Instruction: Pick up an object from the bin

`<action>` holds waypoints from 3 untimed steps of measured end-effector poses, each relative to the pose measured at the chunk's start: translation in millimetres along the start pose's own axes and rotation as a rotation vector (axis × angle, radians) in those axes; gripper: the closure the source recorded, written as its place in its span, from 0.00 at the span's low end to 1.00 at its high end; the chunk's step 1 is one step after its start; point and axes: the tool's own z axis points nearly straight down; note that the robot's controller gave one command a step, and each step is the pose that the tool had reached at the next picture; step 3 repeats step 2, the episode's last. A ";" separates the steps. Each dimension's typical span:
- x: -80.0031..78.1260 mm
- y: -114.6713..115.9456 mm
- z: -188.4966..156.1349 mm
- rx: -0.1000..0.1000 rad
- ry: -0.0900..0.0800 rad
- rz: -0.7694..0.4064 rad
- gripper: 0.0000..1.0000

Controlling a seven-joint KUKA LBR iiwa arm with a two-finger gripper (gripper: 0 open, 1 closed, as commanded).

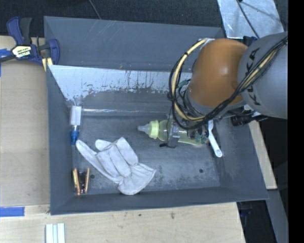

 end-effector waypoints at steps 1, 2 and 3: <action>0.0 0.1 0.0 0.000 0.000 -0.001 1.00; -11.1 -12.2 -125.2 0.000 -0.001 0.028 1.00; -11.1 -12.2 -125.2 0.000 -0.001 0.028 1.00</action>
Offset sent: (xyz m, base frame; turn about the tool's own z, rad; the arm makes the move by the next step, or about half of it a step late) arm 0.0079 -0.0137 0.1247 0.0310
